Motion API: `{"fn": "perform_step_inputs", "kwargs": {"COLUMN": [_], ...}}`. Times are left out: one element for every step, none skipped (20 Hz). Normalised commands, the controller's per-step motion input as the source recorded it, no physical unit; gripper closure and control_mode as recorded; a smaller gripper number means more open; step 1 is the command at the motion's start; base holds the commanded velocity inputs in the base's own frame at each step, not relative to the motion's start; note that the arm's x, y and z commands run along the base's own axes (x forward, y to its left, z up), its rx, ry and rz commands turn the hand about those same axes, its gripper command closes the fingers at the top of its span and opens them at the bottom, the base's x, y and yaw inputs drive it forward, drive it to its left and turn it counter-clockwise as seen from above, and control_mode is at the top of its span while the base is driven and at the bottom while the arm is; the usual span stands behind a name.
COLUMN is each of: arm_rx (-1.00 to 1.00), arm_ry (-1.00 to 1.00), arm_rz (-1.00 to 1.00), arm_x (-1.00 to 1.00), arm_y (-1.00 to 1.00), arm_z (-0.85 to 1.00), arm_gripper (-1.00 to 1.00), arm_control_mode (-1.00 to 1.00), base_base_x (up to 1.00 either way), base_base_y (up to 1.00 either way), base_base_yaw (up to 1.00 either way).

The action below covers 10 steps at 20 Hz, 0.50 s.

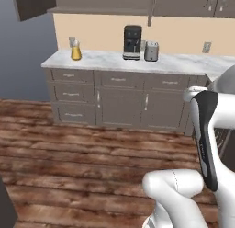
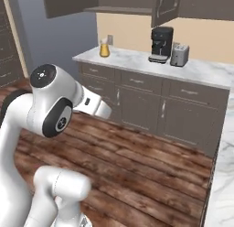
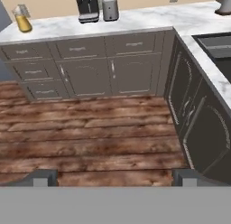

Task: There is a tray on the dining counter. Grab the cup, mug, and pitcher and place them on the tray. The pitcher may be placed next to the tray if it cannot fit the tray.

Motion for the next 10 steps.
{"fn": "perform_step_inputs", "kwargs": {"arm_rx": [0.00, 0.00, 0.00, 0.00, 0.00, 0.00, 0.00, 0.00, 0.00, 0.00], "arm_ry": [0.00, 0.00, 0.00, 0.00, 0.00, 0.00, 0.00, 0.00, 0.00, 0.00], "arm_rz": [0.00, 0.00, 0.00, 0.00, 0.00, 0.00, 0.00, 0.00, 0.00, 0.00], "arm_x": [0.00, 0.00, 0.00, 0.00, 0.00, 0.00, 0.00, 0.00, 0.00, 0.00], "arm_y": [0.00, 0.00, 0.00, 0.00, 0.00, 0.00, 0.00, 0.00, 0.00, 0.00], "arm_z": [0.00, 0.00, 0.00, 0.00, 0.00, 0.00, 0.00, 0.00, 0.00, 0.00], "arm_gripper": [-1.00, -1.00, -1.00, -1.00, -1.00, -1.00, -1.00, -1.00, -1.00, -1.00], "arm_control_mode": [1.00, 1.00, 1.00, 1.00, 1.00, 1.00, 1.00, 1.00, 1.00, 1.00], "base_base_x": [0.47, 0.58, 0.64, 0.65, 0.72, 0.76, 0.81, 0.81, 0.79, 0.80], "base_base_y": [0.00, 0.00, 0.00, 0.00, 0.00, 0.00, 0.00, 0.00, 0.00, 0.00], "base_base_yaw": [-0.22, -0.20, -0.19, -0.20, -0.20, -0.21, -0.22, -0.22, -0.22, -0.22]}}
